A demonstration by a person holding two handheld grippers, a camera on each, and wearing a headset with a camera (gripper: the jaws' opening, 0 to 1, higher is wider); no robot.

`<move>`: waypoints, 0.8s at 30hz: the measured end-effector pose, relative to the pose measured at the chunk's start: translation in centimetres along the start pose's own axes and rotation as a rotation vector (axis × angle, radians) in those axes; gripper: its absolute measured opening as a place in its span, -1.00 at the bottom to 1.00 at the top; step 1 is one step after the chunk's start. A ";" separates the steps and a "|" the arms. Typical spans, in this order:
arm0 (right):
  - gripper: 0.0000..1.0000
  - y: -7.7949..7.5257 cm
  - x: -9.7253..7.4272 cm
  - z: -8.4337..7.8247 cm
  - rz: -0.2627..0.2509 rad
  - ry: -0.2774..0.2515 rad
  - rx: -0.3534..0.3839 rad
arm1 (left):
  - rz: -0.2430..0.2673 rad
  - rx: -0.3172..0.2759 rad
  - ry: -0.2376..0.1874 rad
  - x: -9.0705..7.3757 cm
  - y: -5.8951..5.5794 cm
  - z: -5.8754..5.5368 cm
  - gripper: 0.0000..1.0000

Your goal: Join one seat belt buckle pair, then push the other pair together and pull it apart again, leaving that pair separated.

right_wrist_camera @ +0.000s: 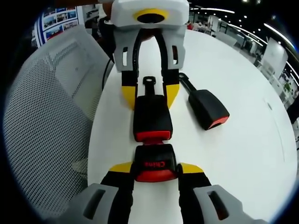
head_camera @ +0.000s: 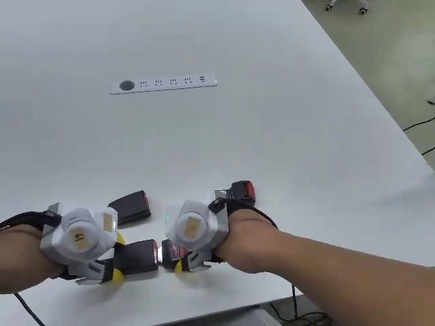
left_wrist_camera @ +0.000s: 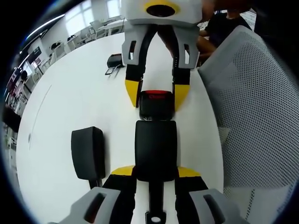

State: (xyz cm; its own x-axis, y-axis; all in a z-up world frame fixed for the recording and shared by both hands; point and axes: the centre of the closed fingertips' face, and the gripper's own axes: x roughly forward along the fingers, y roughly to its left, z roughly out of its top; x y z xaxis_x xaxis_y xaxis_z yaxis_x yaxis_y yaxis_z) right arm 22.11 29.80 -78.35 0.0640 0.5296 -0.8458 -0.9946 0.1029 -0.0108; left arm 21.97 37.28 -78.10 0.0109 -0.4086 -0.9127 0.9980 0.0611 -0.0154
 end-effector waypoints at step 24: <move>-0.27 -9.1 -10.2 -4.6 -0.170 -0.130 0.128 | 0.138 -0.242 -0.133 -3.7 7.3 3.0 -0.08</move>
State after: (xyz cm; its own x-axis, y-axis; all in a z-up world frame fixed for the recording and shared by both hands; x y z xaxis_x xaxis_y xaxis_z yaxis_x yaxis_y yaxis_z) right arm 30.18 19.59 -72.08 0.2479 0.5987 -0.7617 -0.9508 0.3010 -0.0728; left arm 29.42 36.51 -73.60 0.1694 -0.4956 -0.8518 0.9428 0.3333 -0.0065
